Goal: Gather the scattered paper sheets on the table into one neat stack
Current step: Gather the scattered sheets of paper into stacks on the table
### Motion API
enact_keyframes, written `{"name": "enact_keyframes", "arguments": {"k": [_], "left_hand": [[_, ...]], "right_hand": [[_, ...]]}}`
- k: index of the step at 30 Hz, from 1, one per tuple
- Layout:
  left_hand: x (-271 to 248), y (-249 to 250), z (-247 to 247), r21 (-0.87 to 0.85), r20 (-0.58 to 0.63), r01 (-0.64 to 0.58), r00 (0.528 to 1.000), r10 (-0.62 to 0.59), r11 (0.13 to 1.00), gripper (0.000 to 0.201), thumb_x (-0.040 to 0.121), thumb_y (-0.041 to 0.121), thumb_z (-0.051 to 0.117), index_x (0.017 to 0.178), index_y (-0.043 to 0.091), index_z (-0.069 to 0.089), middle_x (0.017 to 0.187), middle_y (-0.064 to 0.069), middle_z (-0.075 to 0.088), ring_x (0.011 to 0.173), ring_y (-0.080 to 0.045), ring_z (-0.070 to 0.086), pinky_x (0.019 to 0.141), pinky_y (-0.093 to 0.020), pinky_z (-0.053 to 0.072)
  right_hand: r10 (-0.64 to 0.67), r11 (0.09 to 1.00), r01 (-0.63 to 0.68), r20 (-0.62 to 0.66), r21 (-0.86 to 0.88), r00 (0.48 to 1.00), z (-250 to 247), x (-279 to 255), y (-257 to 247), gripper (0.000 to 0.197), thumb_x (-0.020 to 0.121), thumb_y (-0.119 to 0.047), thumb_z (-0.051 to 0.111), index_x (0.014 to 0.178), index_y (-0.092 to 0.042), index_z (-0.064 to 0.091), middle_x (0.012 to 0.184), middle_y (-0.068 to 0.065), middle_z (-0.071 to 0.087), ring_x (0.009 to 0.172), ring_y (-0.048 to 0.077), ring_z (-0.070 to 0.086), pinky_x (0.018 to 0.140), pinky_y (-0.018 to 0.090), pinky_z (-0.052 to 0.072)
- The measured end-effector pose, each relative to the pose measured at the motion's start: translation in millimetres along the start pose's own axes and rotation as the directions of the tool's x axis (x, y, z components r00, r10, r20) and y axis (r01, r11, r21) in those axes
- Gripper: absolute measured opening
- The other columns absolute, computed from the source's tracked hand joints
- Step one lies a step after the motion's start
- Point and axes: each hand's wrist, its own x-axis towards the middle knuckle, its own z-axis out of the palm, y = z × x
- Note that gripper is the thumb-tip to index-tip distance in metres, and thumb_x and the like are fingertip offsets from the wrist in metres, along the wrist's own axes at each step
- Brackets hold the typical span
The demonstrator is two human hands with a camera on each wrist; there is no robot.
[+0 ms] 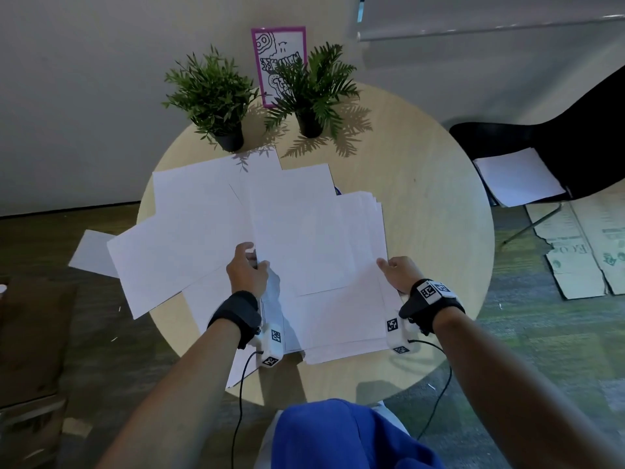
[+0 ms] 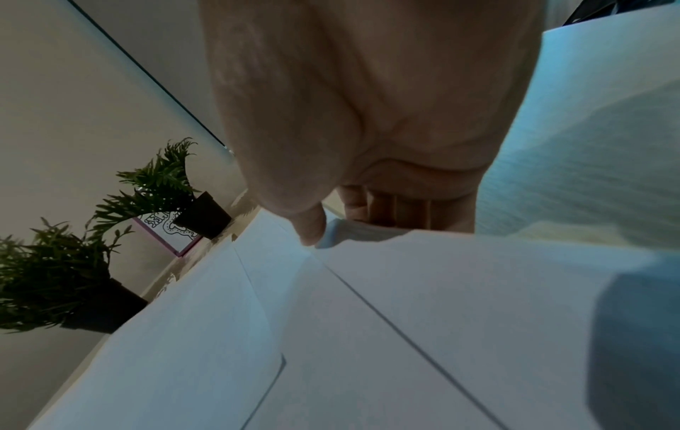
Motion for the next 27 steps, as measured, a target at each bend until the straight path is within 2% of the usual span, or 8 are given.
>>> {"name": "enact_keyframes", "arguments": {"k": [3, 6, 11, 15, 18, 22, 24, 27], "left_hand": [[-2.1, -5.8, -1.7, -0.034, -0.017, 0.038, 0.999, -0.038, 0.999, 0.037, 0.087, 0.007, 0.067, 0.122, 0.011, 0.057, 0.100, -0.006, 0.062, 0.076, -0.012, 0.060, 0.085, -0.034, 0.055], [-7.4, -5.7, 2.9, 0.011, 0.059, 0.012, 0.998, -0.012, 1.000, 0.041, 0.089, 0.018, 0.067, 0.128, 0.012, 0.056, 0.112, -0.005, 0.063, 0.096, -0.018, 0.062, 0.087, -0.025, 0.047], [-22.7, -3.9, 23.8, 0.130, 0.213, -0.144, 0.970, 0.115, 0.981, 0.026, 0.086, 0.017, 0.070, 0.111, 0.012, 0.067, 0.112, -0.002, 0.062, 0.101, -0.020, 0.061, 0.098, -0.036, 0.048], [-35.0, 0.0, 34.8, 0.072, 0.242, -0.138, 0.963, 0.117, 0.988, 0.044, 0.088, 0.017, 0.068, 0.130, 0.014, 0.056, 0.125, -0.003, 0.060, 0.115, -0.021, 0.057, 0.104, -0.038, 0.046], [-44.8, 6.0, 40.6, 0.074, 0.318, -0.129, 0.943, 0.100, 0.989, 0.061, 0.093, 0.019, 0.062, 0.148, 0.020, 0.036, 0.151, -0.003, 0.042, 0.137, -0.022, 0.041, 0.113, -0.033, 0.035], [-54.3, 4.2, 49.0, 0.138, 0.424, -0.199, 0.897, 0.124, 0.970, 0.067, 0.097, 0.019, 0.058, 0.153, 0.021, 0.023, 0.164, -0.002, 0.014, 0.147, -0.022, 0.026, 0.116, -0.032, 0.025], [-51.7, 2.7, 49.0, 0.119, 0.408, -0.180, 0.905, 0.117, 0.976, 0.068, 0.096, 0.020, 0.059, 0.153, 0.020, 0.023, 0.160, 0.000, 0.025, 0.144, -0.019, 0.031, 0.115, -0.032, 0.029], [-31.0, 4.4, 46.9, 0.084, 0.263, -0.124, 0.960, 0.098, 0.989, 0.063, 0.091, 0.020, 0.064, 0.146, 0.011, 0.034, 0.133, 0.001, 0.050, 0.126, -0.020, 0.048, 0.104, -0.029, 0.039]], "right_hand": [[0.015, 1.000, -0.015, -0.005, 0.008, 1.000, 2.1, 0.4, -0.1, 0.054, 0.100, -0.046, 0.045, 0.057, -0.016, 0.035, 0.055, 0.002, 0.039, 0.052, 0.023, 0.039, 0.060, 0.033, 0.034], [0.031, 0.999, -0.031, -0.015, 0.023, 0.999, 4.0, 1.7, -0.9, 0.057, 0.100, -0.053, 0.040, 0.058, -0.015, 0.039, 0.055, 0.003, 0.043, 0.053, 0.023, 0.044, 0.061, 0.032, 0.037], [0.066, 0.998, -0.066, -0.007, 0.001, 0.998, 6.3, 3.0, -3.2, 0.058, 0.094, -0.067, 0.036, 0.063, -0.018, 0.036, 0.059, 0.001, 0.042, 0.055, 0.021, 0.042, 0.062, 0.032, 0.037], [0.097, 0.995, -0.096, 0.013, -0.030, 0.995, 9.0, 11.1, 2.2, 0.059, 0.087, -0.076, 0.035, 0.068, -0.020, 0.035, 0.063, 0.002, 0.046, 0.061, 0.023, 0.050, 0.062, 0.032, 0.041], [0.085, 0.995, -0.085, -0.004, -0.043, 0.996, 8.2, 3.8, -5.6, 0.061, 0.091, -0.071, 0.040, 0.084, -0.011, 0.048, 0.068, 0.004, 0.054, 0.069, 0.026, 0.058, 0.063, 0.033, 0.043], [0.090, 0.991, -0.090, 0.003, -0.104, 0.996, 8.0, 0.9, -9.6, 0.059, 0.093, -0.068, 0.041, 0.098, -0.010, 0.050, 0.083, 0.006, 0.058, 0.086, 0.030, 0.060, 0.073, 0.036, 0.045], [0.088, 0.989, -0.086, 0.016, -0.117, 0.996, 6.7, 1.3, -10.1, 0.060, 0.094, -0.067, 0.041, 0.096, -0.008, 0.051, 0.081, 0.006, 0.056, 0.086, 0.029, 0.059, 0.074, 0.036, 0.045], [0.078, 0.990, -0.074, 0.025, -0.122, 0.997, 4.5, 2.8, -7.2, 0.058, 0.094, -0.064, 0.046, 0.107, -0.008, 0.054, 0.102, 0.010, 0.062, 0.103, 0.032, 0.061, 0.082, 0.036, 0.047]]}}
